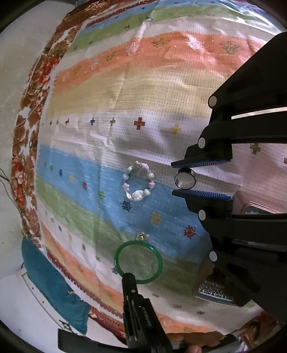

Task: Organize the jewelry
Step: 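Close left gripper on the green bangle rim while right gripper grasps the silver ring, then lift the green bangle and silver ring and carry both over the tin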

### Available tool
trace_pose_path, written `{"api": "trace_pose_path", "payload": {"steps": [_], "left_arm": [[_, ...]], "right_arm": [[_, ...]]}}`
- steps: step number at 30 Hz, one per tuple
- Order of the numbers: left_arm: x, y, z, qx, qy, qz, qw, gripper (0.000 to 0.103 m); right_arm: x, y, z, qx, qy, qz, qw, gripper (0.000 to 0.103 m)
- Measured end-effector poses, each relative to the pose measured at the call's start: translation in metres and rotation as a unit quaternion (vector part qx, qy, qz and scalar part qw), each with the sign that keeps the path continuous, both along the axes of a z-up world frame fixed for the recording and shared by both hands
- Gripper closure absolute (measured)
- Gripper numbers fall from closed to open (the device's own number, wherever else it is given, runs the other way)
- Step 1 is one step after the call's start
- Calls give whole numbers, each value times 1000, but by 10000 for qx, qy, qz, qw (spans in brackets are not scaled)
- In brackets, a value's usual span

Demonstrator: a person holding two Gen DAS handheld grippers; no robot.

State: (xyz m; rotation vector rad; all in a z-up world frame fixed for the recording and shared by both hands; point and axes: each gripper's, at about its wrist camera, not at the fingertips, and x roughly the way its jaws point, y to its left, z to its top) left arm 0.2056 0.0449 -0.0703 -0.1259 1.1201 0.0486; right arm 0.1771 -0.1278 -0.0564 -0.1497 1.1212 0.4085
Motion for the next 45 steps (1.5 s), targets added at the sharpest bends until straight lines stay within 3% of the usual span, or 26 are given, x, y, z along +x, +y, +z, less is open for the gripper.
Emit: {"api": "trace_pose_path", "payload": {"steps": [26,45], "left_arm": [[-56,-19,51,-257,-626,-185,9975,95],[-90,-28,56,-309,-702,-309,9966,95]], "right_arm": [[-37,-2,35,393,-179,39,9991,83],[-65,-4,47,538,-314,122,9980,83]]}}
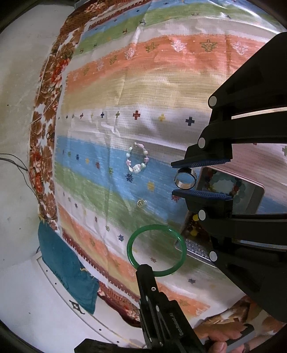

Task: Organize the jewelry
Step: 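Lift the green bangle and silver ring and carry both over the tin, then open both grippers to drop the bangle and ring into the tin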

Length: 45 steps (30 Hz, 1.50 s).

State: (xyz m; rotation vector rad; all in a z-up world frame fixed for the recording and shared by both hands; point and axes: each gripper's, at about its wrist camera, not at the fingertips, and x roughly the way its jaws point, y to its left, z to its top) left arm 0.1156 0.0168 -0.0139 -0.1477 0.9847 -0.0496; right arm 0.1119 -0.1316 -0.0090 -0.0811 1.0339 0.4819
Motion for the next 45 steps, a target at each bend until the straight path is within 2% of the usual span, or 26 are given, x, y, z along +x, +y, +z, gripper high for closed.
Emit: {"api": "trace_pose_path", "payload": {"steps": [11,17,24,27,29,31,32,33,36,37,43,45], "left_arm": [[-22,-8,3,-20,-42,-86,10000,95],[-29,-17,3,111,-77,-168,9998,95],[-33,-19,-2,59,14,-182,9998,95],[-34,-22,-4,-117,70,-255,9996,94],[-34,-25,-8,-63,139,-279,9995,94],[-32,-26,-15,-54,316,-278,9991,93],[-31,-25,-17,-43,351,-254,9991,93],[-31,-23,-18,-39,369,-223,9991,91],[-31,-16,-18,-123,358,-106,9992,79],[-31,-14,-18,-121,353,-86,9993,78],[-25,-7,-19,-150,374,77,9992,59],[-23,-5,-19,-181,344,75,9992,56]], "right_arm": [[-20,1,0,82,21,109,9999,83],[-27,1,0,158,96,132,9997,83],[-36,1,-1,323,210,217,9990,83],[-36,2,-3,456,340,274,9980,83],[-37,2,-3,432,325,293,9981,83],[-36,0,-3,474,360,258,9979,74],[-35,-2,-4,486,367,224,9979,60],[-36,-2,-3,416,316,216,9984,57],[-37,2,-3,90,141,263,9995,57],[-37,2,-4,38,128,264,9996,56],[-33,3,-8,-152,86,251,9995,49],[-30,1,-8,-128,88,211,9997,43]]}}
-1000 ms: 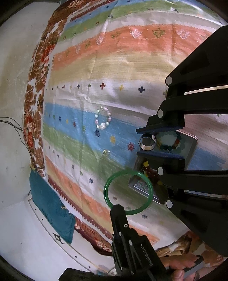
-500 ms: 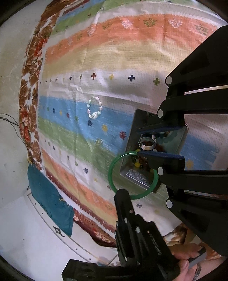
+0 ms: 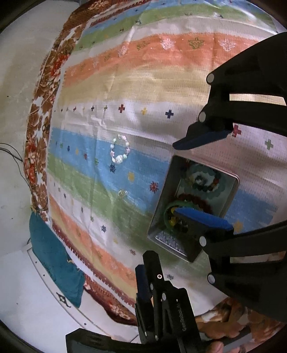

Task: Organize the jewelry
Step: 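Open both grippers to drop the bangle and ring into the tin, then move left gripper to the small gold ring while right gripper approaches the crystal bracelet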

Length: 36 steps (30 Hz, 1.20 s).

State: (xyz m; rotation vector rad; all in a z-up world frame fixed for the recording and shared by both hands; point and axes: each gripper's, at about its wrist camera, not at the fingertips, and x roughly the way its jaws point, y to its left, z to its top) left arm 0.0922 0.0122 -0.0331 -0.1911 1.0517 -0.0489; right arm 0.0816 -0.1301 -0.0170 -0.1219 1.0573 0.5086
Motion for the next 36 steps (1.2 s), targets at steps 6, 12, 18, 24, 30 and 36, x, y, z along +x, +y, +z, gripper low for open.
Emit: {"api": "trace_pose_path", "payload": {"steps": [6,12,18,24,30,36], "left_arm": [[10,5,-2,25,-29,55,10000,51],[26,7,-7,115,46,94,9999,46],[36,13,-14,89,79,136,9998,43],[46,19,-24,-34,221,177,9996,43],[58,20,-27,-58,238,187,9995,40],[67,16,-31,13,249,67,9997,39]], "right_arm": [[14,-8,-3,86,88,-145,9998,41],[26,-17,-6,179,148,-307,9993,38],[42,-17,-10,267,213,-392,9986,37],[51,-19,-10,316,175,-470,9982,30],[56,-15,-12,216,133,-454,9986,29],[68,-14,-18,122,149,-507,9985,29]]}}
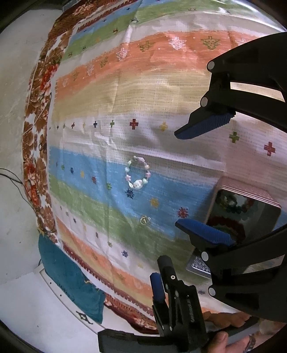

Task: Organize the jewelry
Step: 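Move left gripper to the small gold ring while right gripper approaches the crystal bracelet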

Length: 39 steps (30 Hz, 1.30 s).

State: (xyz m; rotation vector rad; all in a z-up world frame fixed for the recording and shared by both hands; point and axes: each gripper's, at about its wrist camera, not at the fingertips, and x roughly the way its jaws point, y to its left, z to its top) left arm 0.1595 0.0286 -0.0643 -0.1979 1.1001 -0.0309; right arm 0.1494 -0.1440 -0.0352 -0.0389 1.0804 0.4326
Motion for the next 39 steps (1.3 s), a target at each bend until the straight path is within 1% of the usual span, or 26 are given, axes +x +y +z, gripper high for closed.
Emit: {"api": "trace_pose_path", "payload": {"steps": [9,17,23,27,30,39], "left_arm": [[16,3,-11,29,105,-24,9999,39],[27,3,-18,228,137,-28,9996,39],[37,2,-27,410,183,-67,9990,39],[43,5,-31,393,189,-80,9990,39],[46,5,-33,237,205,-132,9994,39],[61,-2,-44,303,304,-289,9987,39]], "right_arm": [[15,4,-6,-60,-3,5,10000,29],[32,5,-17,-49,111,-101,9999,29],[40,3,-19,-38,81,-236,9997,29],[46,6,-24,-120,77,-237,9996,29],[51,9,-30,-200,92,-232,9995,29],[68,11,-45,-299,126,-309,9990,29]]}}
